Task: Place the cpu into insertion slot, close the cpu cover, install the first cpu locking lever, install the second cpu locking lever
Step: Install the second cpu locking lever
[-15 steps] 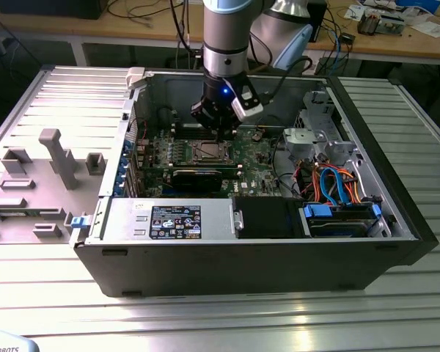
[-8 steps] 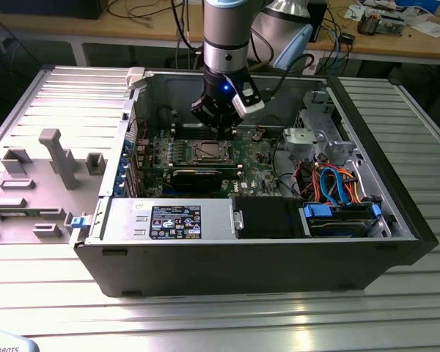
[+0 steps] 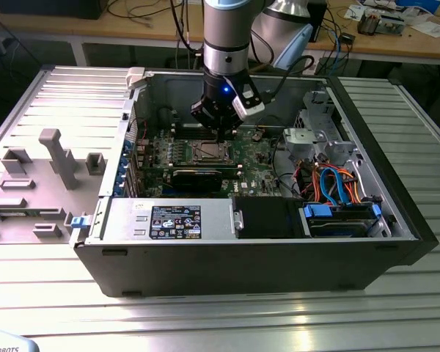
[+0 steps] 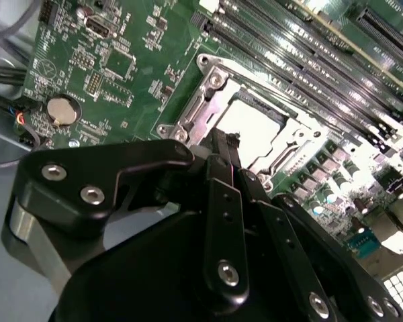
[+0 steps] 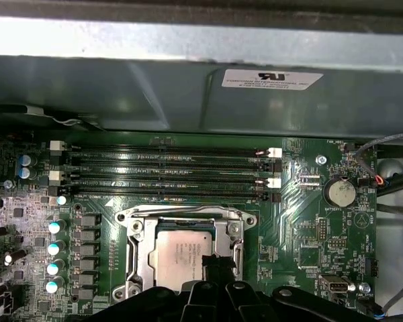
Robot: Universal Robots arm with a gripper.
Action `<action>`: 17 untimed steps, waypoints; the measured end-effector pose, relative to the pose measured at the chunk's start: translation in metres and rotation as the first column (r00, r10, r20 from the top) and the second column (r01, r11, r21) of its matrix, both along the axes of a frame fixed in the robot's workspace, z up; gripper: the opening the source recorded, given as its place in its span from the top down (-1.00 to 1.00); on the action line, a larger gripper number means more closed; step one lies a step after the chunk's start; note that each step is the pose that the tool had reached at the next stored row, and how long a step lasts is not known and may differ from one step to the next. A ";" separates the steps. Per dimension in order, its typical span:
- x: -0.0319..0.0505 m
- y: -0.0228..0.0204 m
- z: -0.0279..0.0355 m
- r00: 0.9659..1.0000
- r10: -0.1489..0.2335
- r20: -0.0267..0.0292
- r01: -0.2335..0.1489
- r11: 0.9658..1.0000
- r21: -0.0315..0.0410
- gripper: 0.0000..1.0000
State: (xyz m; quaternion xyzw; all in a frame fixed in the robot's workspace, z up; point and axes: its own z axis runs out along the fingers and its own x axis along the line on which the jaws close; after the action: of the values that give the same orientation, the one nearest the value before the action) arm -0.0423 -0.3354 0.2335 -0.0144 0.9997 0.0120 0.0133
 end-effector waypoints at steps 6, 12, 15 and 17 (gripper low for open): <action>0.0000 -0.0004 0.0000 1.000 0.000 0.000 0.000 1.000 0.000 0.79; 0.0000 -0.0033 0.0000 1.000 0.000 0.000 0.000 1.000 0.000 0.79; 0.0000 -0.0062 0.0000 1.000 0.000 0.000 0.000 1.000 0.000 0.79; 0.0000 -0.0076 0.0000 1.000 0.000 0.000 0.000 1.000 0.000 0.79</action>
State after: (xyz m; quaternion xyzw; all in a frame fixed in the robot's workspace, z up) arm -0.0422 -0.3431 0.2335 -0.0144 0.9997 0.0120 0.0133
